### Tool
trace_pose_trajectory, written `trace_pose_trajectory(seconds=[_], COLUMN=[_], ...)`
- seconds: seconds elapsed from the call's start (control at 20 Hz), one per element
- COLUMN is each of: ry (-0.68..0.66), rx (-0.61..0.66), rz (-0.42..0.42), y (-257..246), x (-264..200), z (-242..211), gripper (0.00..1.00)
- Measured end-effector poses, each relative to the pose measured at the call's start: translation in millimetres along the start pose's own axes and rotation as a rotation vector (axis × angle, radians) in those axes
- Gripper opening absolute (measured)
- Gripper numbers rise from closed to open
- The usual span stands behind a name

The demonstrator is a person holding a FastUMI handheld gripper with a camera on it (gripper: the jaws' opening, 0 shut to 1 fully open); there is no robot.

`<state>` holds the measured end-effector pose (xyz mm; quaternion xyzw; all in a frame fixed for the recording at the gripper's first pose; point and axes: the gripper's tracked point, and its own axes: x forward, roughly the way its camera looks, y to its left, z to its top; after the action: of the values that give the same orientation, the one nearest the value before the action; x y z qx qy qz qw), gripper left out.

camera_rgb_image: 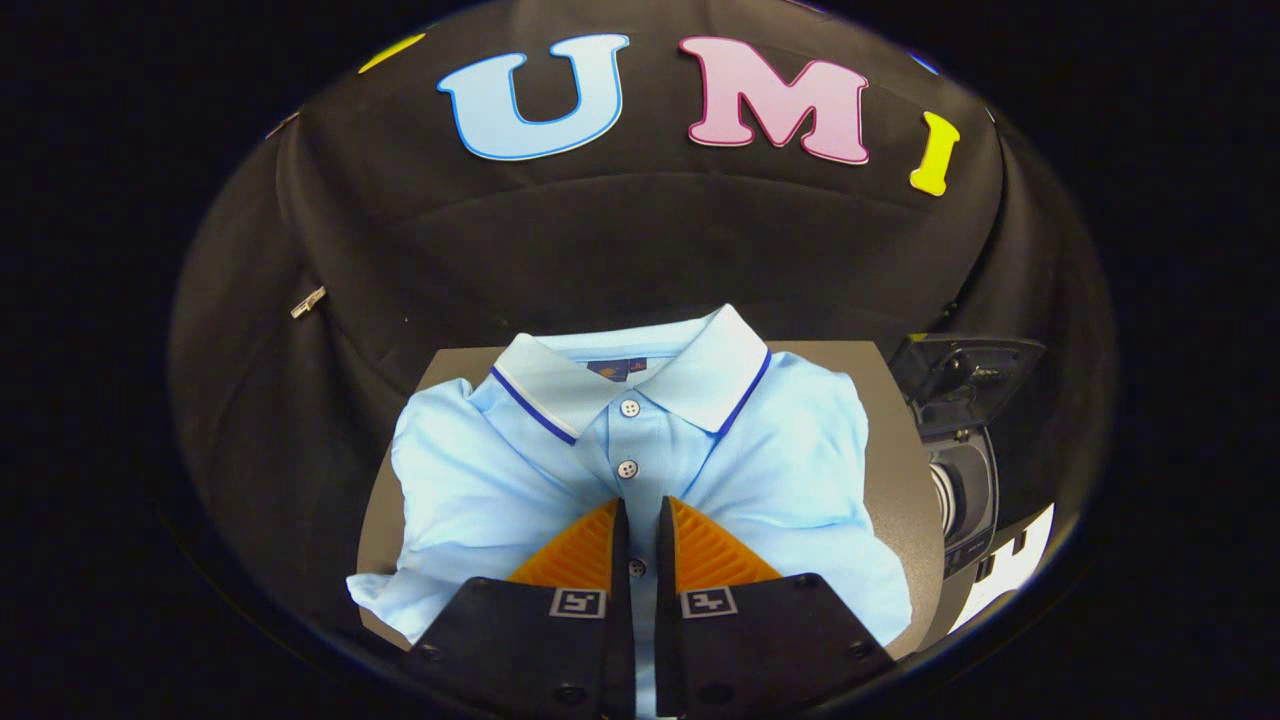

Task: Put the clothes into the washing machine and then close the washing machine lid.

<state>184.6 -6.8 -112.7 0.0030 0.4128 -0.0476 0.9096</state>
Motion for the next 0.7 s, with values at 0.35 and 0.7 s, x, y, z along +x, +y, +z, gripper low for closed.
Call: trace_pose_trajectory(seconds=[0.35,0.7], ry=[-0.074,-0.153], rx=[-0.042,-0.036], rz=[-0.015,-0.008], y=[-1,-6], x=[-16,-51], z=[8,25], gripper=[0.05,0.05])
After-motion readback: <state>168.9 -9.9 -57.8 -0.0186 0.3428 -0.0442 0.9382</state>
